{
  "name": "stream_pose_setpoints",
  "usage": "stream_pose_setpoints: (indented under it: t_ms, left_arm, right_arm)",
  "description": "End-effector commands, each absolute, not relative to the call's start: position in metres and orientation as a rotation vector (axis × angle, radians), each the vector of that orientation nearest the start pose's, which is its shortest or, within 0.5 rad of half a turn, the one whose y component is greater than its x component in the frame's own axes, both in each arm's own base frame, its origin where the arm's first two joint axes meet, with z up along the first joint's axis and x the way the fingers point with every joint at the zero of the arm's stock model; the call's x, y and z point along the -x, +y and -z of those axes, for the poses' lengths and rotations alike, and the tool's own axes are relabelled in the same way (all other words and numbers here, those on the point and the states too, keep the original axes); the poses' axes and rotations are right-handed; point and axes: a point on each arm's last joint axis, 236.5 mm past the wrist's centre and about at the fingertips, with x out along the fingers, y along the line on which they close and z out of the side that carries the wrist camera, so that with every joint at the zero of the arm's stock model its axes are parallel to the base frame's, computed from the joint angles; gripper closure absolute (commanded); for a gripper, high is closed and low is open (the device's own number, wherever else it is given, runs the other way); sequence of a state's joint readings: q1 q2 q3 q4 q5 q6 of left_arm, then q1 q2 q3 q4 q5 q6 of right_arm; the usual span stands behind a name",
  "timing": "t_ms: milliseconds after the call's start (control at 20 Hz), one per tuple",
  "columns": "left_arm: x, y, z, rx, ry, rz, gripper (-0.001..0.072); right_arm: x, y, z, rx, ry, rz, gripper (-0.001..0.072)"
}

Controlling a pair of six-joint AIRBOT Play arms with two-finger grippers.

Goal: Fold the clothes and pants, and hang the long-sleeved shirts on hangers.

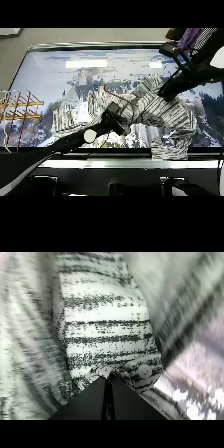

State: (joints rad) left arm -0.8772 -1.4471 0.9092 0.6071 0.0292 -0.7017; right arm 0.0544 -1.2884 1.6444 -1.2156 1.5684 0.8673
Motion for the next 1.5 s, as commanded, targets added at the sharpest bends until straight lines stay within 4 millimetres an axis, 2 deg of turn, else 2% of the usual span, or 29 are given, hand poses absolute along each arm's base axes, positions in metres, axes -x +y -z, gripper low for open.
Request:
stream_pose_setpoints:
  t_ms: [0, 300, 600, 800, 1050, 1250, 1450]
  left_arm:
    - [-0.365, -0.373, -0.031, 0.141, 0.573, 0.700, 0.0680]
    - [-0.393, -0.312, -0.024, 0.419, 0.784, 0.589, 0.0680]
    - [-0.425, -0.293, -0.058, 0.505, 0.740, 0.556, 0.0680]
    - [-0.439, -0.278, -0.067, 0.620, 0.744, 0.492, 0.0681]
    - [-0.445, -0.269, -0.067, 0.638, 0.741, 0.469, 0.0680]
    - [-0.448, -0.269, -0.075, 0.640, 0.725, 0.476, 0.0681]
    - [-0.453, -0.271, -0.087, 0.639, 0.699, 0.487, 0.0681]
  right_arm:
    - [-0.365, 0.102, -0.173, 0.412, 1.005, -0.742, 0.0686]
    - [-0.341, 0.109, -0.211, 0.391, 0.918, -0.738, 0.0687]
    - [-0.316, 0.129, -0.221, 0.349, 0.914, -0.845, 0.0687]
    - [-0.310, 0.131, -0.220, 0.390, 0.910, -0.893, 0.0687]
    - [-0.310, 0.128, -0.212, 0.459, 0.915, -0.933, 0.0687]
    - [-0.315, 0.137, -0.191, 0.539, 0.956, -0.983, 0.0688]
    - [-0.336, 0.121, -0.163, 0.697, 1.050, -0.840, 0.0688]
